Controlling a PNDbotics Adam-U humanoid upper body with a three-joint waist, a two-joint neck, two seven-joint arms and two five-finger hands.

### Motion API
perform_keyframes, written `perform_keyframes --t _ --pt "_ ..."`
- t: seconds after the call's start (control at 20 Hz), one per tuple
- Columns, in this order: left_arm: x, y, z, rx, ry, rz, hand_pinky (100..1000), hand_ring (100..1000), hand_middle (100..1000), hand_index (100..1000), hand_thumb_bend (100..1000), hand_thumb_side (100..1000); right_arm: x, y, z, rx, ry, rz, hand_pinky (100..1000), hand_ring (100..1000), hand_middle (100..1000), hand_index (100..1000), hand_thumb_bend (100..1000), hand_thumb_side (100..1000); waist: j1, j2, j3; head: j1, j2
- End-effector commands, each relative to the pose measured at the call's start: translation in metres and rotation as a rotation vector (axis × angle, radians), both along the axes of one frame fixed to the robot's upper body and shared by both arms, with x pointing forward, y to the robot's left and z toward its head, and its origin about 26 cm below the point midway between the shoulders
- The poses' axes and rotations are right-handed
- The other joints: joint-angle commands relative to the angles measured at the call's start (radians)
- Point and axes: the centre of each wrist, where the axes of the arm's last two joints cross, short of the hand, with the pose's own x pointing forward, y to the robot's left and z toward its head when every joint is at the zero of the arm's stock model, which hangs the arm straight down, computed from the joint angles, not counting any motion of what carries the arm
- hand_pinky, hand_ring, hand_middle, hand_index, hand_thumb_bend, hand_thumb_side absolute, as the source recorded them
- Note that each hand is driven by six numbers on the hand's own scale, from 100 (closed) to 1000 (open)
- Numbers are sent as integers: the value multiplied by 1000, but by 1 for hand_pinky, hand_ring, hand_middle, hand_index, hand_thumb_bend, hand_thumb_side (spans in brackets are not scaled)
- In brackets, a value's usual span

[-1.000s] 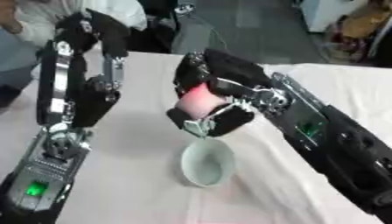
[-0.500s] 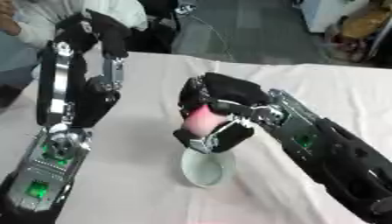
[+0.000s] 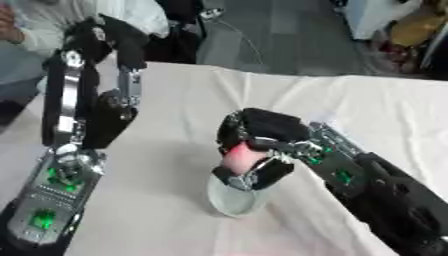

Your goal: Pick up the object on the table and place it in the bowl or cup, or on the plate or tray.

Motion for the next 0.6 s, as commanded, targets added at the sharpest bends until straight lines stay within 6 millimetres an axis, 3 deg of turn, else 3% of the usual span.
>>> perform_keyframes --t 0.05,0.6 --pt "-1 1 10 16 -34 -8 536 387 558 622 100 660 3 0 2 10 -19 3 100 100 100 258 100 465 6 -12 3 -1 -12" --pt "-1 -1 11 14 -39 -12 536 388 558 622 100 660 3 1 -18 -4 10 12 100 100 100 255 100 487 7 -7 8 2 -16"
